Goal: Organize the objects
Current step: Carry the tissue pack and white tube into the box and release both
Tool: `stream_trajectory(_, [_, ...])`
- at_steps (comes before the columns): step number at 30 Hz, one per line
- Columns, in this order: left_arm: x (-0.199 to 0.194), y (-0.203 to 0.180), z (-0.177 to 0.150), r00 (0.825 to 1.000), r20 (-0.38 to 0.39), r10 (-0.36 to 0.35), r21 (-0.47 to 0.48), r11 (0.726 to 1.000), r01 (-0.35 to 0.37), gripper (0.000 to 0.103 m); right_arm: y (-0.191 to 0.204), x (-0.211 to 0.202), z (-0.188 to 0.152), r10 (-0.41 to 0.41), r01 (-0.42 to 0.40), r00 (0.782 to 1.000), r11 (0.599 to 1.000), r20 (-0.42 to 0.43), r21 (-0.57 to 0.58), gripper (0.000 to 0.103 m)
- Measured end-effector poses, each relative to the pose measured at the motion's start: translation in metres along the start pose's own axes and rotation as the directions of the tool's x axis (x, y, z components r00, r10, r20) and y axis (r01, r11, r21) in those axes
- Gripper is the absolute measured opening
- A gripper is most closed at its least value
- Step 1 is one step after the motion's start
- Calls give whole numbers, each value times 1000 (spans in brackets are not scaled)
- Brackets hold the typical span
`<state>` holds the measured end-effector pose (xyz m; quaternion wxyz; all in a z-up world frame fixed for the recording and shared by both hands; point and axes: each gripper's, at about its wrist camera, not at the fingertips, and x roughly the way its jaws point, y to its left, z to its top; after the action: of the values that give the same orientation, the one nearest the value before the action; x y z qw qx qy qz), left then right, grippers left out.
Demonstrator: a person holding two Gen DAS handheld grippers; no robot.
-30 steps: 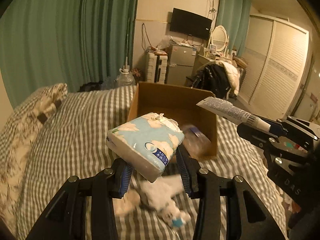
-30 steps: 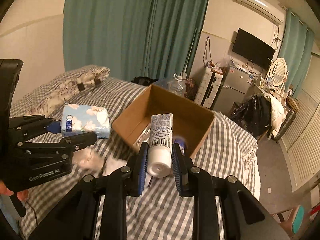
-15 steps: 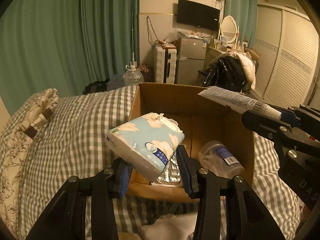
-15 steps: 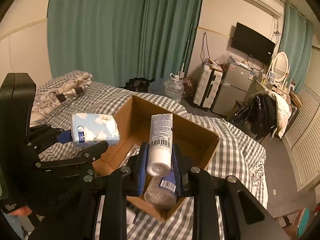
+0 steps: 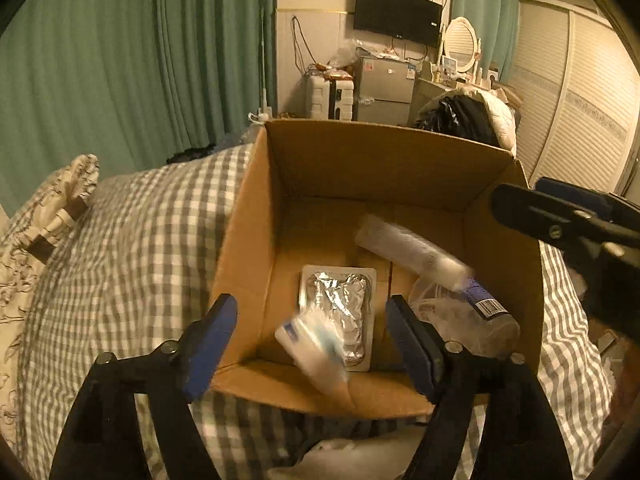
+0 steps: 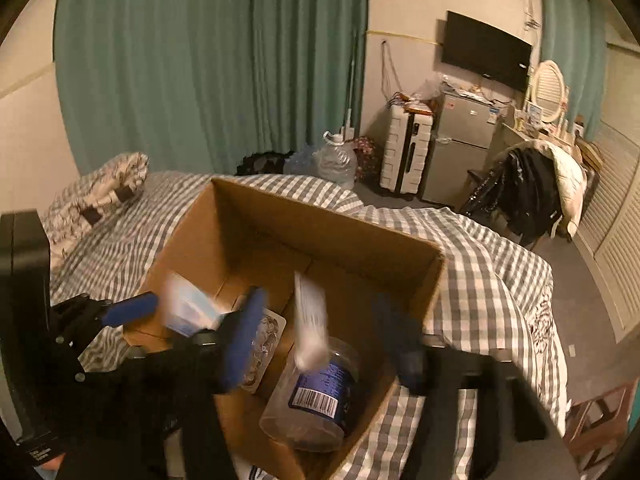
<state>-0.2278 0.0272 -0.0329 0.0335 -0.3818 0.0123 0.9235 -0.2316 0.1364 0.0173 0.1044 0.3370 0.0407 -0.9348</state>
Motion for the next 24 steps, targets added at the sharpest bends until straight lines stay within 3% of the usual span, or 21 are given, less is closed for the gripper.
stream_trajectory(5, [-36, 13, -5, 1000, -1, 18, -22, 1000, -18, 88, -3, -30, -2, -24, 24, 1000, 1000, 8, 6, 61])
stream_trajectory(10, [-99, 28, -12, 997, 57, 57, -48, 997, -54, 91, 3, -80, -4, -32, 32, 999, 999, 28, 3, 63])
stream_trajectory(16, [-176, 42, -18, 985, 143, 95, -82, 993, -84, 99, 18, -154, -7, -41, 42, 996, 999, 75, -22, 75])
stream_trajectory(24, [-239, 50, -39, 977, 190, 95, -81, 993, -81, 103, 44, -238, -11, -21, 26, 991, 999, 131, -44, 87])
